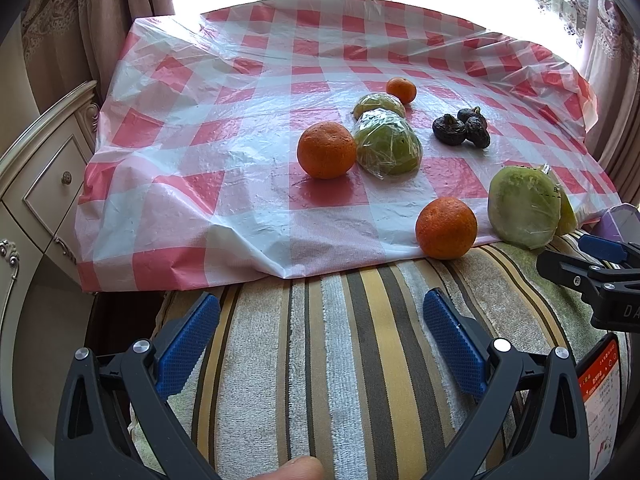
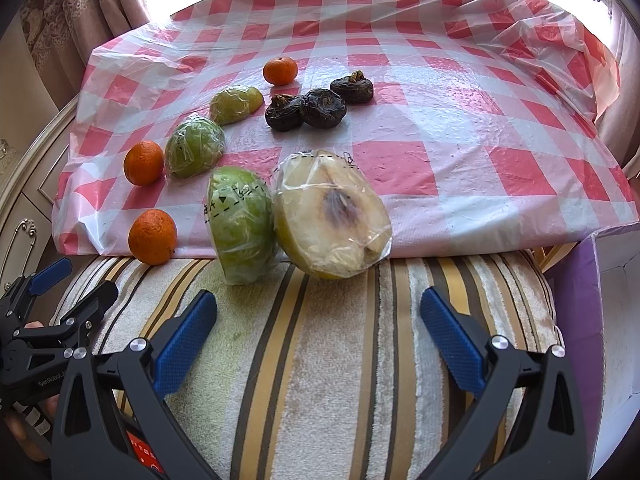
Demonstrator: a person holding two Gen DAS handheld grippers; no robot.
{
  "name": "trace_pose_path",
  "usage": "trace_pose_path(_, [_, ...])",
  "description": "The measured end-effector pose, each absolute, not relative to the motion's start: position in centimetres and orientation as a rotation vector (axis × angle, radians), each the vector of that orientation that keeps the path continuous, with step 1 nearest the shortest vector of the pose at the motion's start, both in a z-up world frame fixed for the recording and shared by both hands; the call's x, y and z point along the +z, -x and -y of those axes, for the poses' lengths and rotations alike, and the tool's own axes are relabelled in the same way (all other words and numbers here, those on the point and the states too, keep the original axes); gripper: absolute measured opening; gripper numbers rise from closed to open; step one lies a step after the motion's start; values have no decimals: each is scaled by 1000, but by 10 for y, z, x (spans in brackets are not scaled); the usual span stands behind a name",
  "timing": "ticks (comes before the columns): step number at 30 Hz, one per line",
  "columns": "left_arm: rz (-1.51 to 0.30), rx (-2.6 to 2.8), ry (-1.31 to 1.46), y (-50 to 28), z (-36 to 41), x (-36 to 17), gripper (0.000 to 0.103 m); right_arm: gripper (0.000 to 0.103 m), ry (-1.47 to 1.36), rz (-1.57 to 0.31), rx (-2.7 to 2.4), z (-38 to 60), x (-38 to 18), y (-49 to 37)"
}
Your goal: Organize fruits
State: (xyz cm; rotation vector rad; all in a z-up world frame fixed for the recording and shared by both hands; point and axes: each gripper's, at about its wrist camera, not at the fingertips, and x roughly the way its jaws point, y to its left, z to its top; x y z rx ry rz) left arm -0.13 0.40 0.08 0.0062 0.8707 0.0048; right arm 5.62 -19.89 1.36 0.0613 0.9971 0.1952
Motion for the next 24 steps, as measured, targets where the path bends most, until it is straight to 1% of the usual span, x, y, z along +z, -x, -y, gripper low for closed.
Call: trace_pose_path(24, [-868,11,-17,1,-4,2,99,102,-63,-997,199,198,14,-57])
